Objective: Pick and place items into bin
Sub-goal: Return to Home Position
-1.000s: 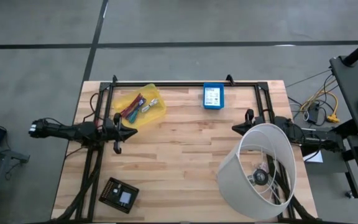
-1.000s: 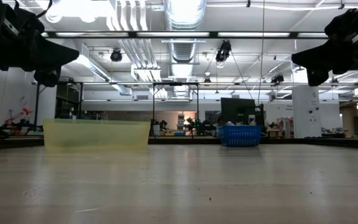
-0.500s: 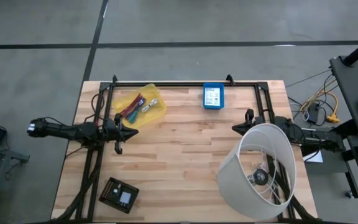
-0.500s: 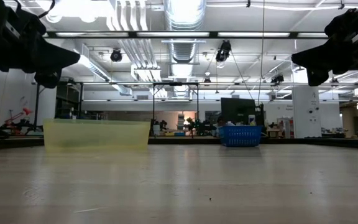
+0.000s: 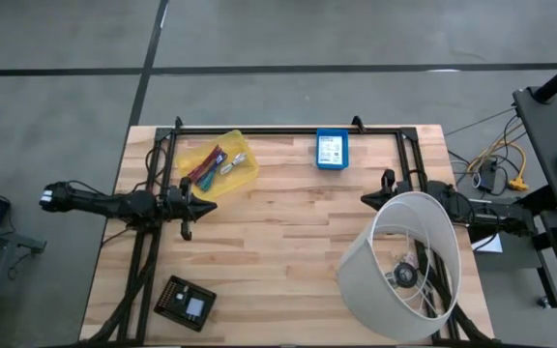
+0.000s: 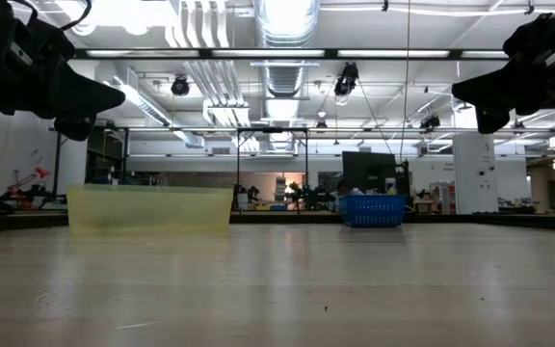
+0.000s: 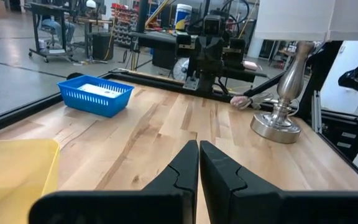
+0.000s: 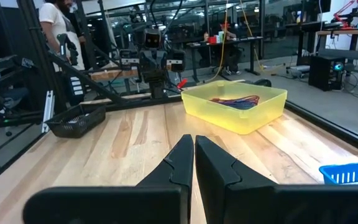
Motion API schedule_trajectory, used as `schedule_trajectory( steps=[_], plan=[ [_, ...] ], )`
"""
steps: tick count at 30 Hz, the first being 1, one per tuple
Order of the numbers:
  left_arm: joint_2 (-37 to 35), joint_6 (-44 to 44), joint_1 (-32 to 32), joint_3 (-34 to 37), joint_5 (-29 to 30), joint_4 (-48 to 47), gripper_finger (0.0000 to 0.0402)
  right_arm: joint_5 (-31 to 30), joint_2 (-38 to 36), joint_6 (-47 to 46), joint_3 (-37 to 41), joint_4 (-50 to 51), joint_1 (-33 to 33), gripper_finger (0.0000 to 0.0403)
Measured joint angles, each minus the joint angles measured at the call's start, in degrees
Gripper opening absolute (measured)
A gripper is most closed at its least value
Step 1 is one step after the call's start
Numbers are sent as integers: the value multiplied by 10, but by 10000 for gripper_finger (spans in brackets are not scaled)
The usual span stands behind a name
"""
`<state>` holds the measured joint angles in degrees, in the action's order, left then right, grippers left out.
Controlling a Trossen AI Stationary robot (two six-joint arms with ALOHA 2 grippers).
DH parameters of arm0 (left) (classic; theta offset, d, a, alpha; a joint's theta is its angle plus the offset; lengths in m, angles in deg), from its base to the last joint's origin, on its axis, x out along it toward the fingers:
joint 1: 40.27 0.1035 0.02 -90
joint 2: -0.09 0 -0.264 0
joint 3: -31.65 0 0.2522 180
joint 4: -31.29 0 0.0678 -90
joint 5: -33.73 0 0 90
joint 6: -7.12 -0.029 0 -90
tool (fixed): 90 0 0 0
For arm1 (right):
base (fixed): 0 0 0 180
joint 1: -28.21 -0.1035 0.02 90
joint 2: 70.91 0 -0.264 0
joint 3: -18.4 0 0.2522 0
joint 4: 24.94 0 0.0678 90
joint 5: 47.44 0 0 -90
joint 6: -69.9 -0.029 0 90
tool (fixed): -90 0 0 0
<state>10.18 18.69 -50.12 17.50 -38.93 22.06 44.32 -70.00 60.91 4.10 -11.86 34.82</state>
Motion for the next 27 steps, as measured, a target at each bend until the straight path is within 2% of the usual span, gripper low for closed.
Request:
schedule_trajectory(
  steps=[27],
  plan=[
    [29,0,0,0,0,1,0,1,0,0,0,0,0,9]
  ],
)
